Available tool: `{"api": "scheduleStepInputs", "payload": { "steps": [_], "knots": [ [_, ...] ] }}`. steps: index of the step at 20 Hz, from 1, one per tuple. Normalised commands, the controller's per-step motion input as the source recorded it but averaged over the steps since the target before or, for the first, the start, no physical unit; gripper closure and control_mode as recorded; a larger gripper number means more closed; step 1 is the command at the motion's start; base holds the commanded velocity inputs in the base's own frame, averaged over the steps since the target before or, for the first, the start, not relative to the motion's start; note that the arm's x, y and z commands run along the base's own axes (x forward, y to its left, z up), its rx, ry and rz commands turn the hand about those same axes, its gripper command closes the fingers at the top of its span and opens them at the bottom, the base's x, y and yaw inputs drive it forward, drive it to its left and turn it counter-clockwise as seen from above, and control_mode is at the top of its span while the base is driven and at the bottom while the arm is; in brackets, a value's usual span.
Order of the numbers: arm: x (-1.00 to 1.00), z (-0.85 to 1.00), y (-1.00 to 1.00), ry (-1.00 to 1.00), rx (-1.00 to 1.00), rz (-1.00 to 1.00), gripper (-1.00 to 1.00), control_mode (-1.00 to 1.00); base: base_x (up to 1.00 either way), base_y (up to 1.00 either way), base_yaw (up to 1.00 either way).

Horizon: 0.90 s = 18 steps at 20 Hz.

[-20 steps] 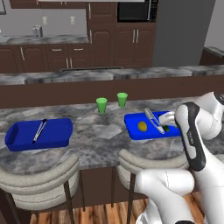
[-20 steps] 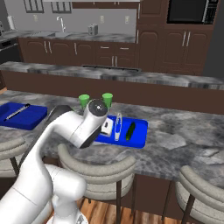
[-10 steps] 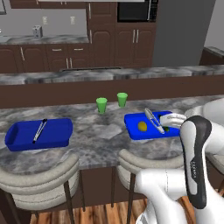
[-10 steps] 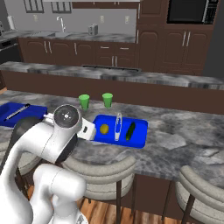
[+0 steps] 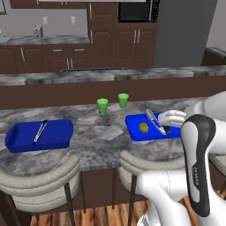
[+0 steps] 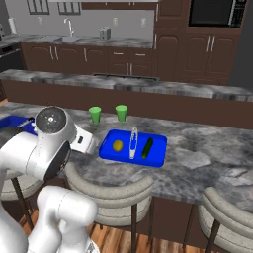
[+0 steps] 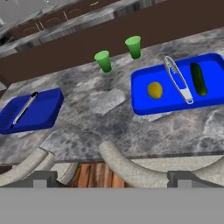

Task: Gather the lemon and cucumber from the fridge and place them on a tray on the dining counter. Then gather the fish and steak from the fridge and place them on the other tray.

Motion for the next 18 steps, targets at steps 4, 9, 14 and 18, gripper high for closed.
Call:
{"api": "scheduleStepInputs", "payload": {
  "steps": [4,9,14,18],
  "knots": [
    [-0.06,0.00,0.06,-0.03,0.00,0.00,-1.00,-1.00,0.00,0.00,0.00],
    [0.00,0.00,0.00,0.00,0.00,0.00,-1.00,1.00,-0.11,0.82,0.07],
    [0.00,0.00,0.00,0.00,0.00,0.00,-1.00,1.00,0.00,1.00,0.14],
    [0.00,0.00,0.00,0.00,0.00,0.00,-1.00,1.00,-0.09,1.00,0.17]
  ]
}}
